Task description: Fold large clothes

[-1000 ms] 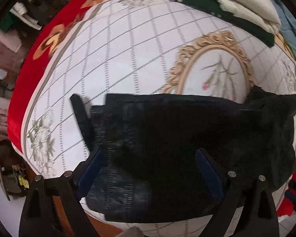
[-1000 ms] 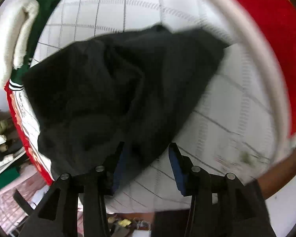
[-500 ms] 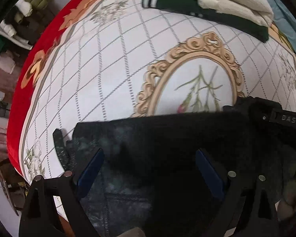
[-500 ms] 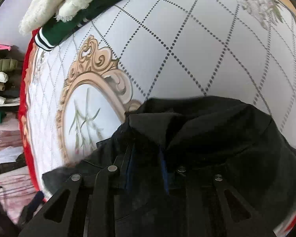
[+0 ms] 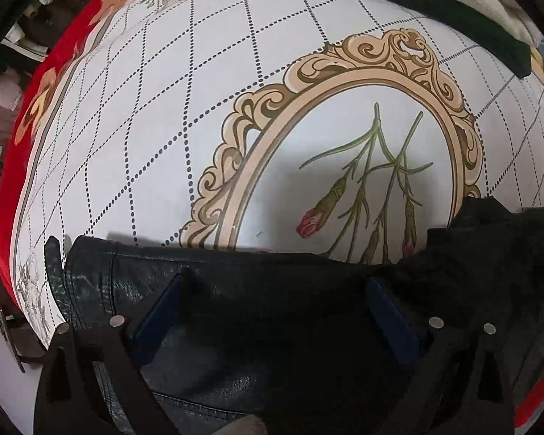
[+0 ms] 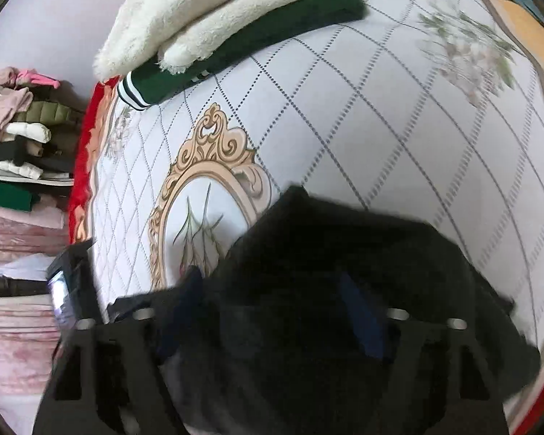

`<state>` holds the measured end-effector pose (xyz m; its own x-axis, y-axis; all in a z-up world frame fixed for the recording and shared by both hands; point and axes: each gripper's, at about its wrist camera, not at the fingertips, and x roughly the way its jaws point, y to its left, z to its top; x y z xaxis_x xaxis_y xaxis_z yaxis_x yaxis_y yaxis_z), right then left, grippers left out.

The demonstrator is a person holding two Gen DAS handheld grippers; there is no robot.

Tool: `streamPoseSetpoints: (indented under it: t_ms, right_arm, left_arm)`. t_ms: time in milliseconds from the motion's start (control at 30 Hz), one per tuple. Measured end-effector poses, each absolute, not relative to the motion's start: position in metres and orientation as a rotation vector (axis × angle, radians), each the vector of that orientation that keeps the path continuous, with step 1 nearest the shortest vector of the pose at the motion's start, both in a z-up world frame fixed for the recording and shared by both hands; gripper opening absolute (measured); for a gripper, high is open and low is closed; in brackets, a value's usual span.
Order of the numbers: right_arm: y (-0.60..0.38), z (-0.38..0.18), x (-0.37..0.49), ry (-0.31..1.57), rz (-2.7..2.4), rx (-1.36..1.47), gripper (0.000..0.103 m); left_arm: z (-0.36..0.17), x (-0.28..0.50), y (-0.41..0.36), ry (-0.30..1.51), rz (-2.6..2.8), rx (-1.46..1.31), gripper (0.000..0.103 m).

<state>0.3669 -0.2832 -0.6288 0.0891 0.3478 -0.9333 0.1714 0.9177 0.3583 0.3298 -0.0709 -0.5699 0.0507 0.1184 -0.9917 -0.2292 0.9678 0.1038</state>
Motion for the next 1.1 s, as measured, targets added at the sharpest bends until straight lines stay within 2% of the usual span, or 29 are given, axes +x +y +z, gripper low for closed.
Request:
streamPoseSetpoints:
  t_ms: [100, 467, 800, 967, 1100]
  right_arm:
    - [-0.285, -0.665, 0.384, 1.553, 0.079, 0.484, 0.034]
    - [-0.264, -0.663, 0.402, 1.608, 0.11, 0.317, 0.034]
    - [-0.25, -0.603, 0.377, 1.568, 0.273, 0.292, 0.034]
    - [-0.222, -0.658, 0.376, 1.667, 0.237, 0.164, 0.032]
    - [-0.204, -0.669, 0.386, 1.685, 0.168, 0.074, 0.033]
  left_arm:
    - [-0.569, 0.329, -0.069, 1.484, 0.273, -0.094, 0.103]
    - [-0.57, 0.336, -0.072, 1.468, 0.279, -0.079, 0.103]
    - [-0.539, 0.308, -0.068, 1.421, 0.305, -0.089, 0.103]
    - [-0.563, 0.314, -0.068, 1.477, 0.33, -0.095, 0.103]
    - [-0.566, 0.312, -0.066, 1.484, 0.343, -0.085, 0.103]
